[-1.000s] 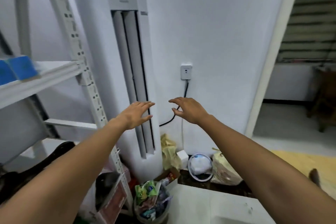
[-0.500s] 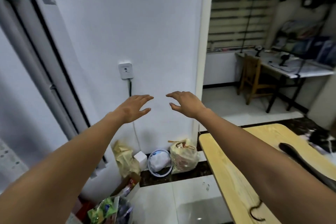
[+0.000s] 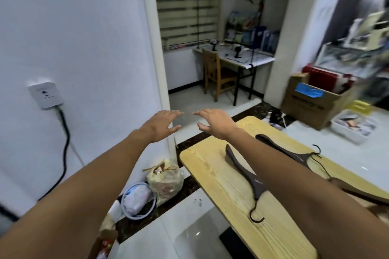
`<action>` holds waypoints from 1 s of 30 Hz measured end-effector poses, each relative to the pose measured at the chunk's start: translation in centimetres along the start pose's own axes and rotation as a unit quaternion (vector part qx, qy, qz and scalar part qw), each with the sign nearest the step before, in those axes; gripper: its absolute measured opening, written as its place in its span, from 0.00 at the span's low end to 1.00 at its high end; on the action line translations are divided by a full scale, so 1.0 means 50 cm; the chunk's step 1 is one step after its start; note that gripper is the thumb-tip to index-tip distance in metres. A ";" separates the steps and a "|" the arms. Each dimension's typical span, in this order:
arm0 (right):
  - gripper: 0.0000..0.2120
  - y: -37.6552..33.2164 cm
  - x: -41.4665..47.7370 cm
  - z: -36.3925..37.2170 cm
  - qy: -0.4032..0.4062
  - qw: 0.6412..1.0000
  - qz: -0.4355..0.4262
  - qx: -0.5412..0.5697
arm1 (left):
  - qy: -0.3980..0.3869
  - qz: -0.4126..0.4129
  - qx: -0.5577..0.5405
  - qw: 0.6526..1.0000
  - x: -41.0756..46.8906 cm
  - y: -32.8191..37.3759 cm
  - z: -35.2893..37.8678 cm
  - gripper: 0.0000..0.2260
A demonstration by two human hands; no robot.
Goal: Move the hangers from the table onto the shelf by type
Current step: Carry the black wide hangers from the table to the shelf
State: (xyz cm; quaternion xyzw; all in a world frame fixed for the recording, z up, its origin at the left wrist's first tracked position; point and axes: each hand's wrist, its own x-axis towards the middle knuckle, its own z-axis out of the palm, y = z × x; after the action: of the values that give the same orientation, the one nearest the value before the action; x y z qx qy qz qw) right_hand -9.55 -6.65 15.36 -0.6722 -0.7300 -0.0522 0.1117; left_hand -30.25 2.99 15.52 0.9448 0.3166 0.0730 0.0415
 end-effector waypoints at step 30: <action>0.22 0.104 -0.296 0.103 -0.065 0.920 0.385 -0.028 | -0.115 0.282 -0.054 0.951 0.224 0.150 0.231 0.24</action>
State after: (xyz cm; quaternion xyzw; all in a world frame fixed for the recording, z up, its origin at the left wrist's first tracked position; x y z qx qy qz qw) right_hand -3.80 -19.38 6.55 -0.9063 -0.4183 0.0185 0.0572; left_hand -15.09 3.44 6.33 0.9939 0.0258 -0.0105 0.1065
